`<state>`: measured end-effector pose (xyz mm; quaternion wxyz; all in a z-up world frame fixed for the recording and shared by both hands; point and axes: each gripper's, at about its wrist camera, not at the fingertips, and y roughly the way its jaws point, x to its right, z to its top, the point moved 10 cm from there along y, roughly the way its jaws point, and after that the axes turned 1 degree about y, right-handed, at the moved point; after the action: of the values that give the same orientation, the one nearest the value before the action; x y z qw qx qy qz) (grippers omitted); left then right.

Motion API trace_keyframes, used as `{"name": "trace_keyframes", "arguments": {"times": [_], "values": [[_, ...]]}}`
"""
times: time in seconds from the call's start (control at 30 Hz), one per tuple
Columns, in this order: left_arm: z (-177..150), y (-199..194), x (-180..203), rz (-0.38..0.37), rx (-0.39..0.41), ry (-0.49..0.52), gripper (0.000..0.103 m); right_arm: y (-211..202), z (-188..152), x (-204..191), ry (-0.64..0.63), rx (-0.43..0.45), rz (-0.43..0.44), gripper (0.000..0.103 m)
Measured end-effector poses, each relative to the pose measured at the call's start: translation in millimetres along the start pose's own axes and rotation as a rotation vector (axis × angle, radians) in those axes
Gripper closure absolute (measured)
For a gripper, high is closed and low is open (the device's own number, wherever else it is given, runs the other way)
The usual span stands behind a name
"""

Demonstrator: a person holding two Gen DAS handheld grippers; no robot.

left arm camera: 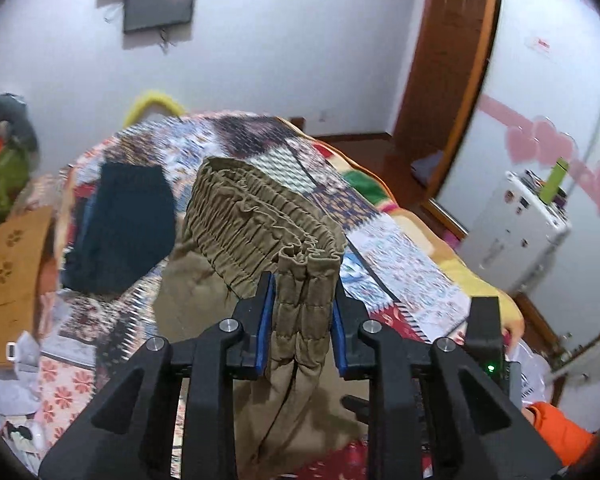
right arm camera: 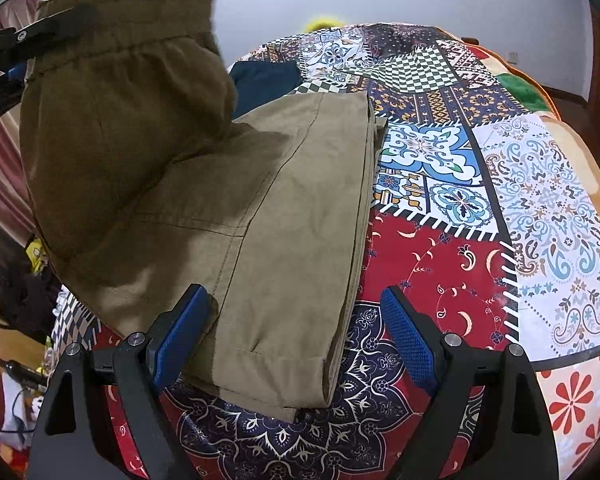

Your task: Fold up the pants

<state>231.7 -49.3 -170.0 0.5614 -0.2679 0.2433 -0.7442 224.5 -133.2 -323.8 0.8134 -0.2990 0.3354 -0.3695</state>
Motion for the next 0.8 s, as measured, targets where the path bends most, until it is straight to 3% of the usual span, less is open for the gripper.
{"name": "trace_keyframes", "arguments": {"times": [0.3, 0.37, 0.43, 0.47, 0.63, 0.8], "values": [[-31, 23, 28, -0.098, -0.145, 0.025, 0.074, 0, 1, 0, 0.008, 0.005, 0.009, 0.017], [-37, 23, 32, -0.106, -0.160, 0.036, 0.066, 0, 0, 0, 0.008, 0.006, 0.009, 0.017], [-39, 23, 36, -0.124, -0.173, 0.031, 0.045, 0, 1, 0, 0.009, 0.006, 0.009, 0.017], [-40, 22, 36, -0.131, -0.172, 0.030, 0.040, -1, 0, 0, 0.009, 0.008, 0.008, 0.017], [-28, 10, 20, -0.030, -0.088, 0.067, 0.019, -5, 0, -1, -0.011, 0.013, -0.018, 0.017], [-8, 9, -24, 0.107, -0.040, 0.095, 0.013, -15, -2, -1, -0.013, 0.025, -0.022, 0.017]]}}
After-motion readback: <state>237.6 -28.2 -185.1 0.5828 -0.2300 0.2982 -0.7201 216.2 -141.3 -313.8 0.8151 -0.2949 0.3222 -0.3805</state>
